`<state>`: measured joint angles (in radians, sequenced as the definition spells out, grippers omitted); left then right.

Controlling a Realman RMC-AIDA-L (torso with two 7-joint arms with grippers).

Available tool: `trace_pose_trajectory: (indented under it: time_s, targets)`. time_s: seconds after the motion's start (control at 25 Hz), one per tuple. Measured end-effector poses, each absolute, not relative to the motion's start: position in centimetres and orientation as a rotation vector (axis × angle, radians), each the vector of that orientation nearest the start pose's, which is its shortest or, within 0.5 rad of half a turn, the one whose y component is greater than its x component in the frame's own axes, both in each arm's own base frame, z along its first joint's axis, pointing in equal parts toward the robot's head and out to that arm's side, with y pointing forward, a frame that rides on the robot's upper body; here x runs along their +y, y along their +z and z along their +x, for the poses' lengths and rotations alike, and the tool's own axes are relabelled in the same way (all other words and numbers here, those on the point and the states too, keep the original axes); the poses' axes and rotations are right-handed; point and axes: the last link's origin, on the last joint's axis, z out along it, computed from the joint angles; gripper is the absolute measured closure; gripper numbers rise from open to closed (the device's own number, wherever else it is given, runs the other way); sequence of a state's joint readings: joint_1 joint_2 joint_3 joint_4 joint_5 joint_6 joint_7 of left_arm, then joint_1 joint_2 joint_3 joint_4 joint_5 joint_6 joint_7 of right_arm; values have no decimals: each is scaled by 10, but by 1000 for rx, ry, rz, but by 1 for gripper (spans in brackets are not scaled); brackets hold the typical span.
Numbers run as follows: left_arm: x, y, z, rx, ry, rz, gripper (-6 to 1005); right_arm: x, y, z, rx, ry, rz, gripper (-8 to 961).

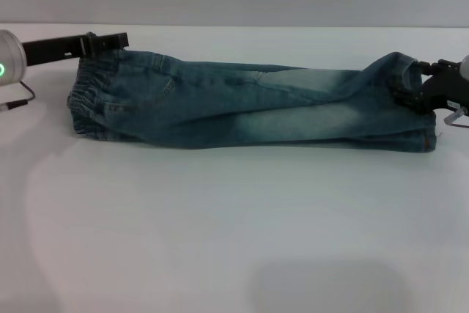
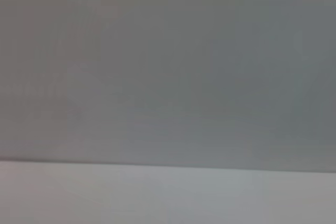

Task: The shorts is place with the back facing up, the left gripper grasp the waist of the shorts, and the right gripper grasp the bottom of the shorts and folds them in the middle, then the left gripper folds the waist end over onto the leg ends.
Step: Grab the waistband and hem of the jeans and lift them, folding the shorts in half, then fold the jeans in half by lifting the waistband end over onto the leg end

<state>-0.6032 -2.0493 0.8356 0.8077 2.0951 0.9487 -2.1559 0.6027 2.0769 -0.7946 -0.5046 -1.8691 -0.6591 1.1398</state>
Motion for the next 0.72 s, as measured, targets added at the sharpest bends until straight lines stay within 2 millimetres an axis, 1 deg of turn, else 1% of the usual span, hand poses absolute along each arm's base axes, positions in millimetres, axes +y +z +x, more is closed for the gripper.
trace_pose_trajectory:
  time_s: [0.16, 0.24, 0.32, 0.44, 0.52, 0.56, 0.72]
  targets:
    - [421, 54, -272, -1213, -511, -2059, 283, 408, 8, 315, 532, 173, -2179, 304]
    - [419, 58, -273, -1209, -520, -2052, 244, 407, 12, 312, 534, 229, -2172, 307]
    - [416, 62, -277, -1205, -517, -2040, 159, 405, 19, 310, 531, 284, -2156, 310]
    - [412, 65, -283, -1209, -508, -2027, 160, 402, 31, 306, 513, 373, -2115, 311]
    - [412, 65, -283, -1209, -508, -2027, 160, 400, 37, 302, 482, 448, -2077, 311]
    - [408, 66, -289, -1216, -489, -2039, 160, 399, 41, 300, 456, 489, -2056, 311]
    - [394, 63, -298, -1208, -446, -2123, 161, 393, 47, 293, 373, 598, -2000, 311]
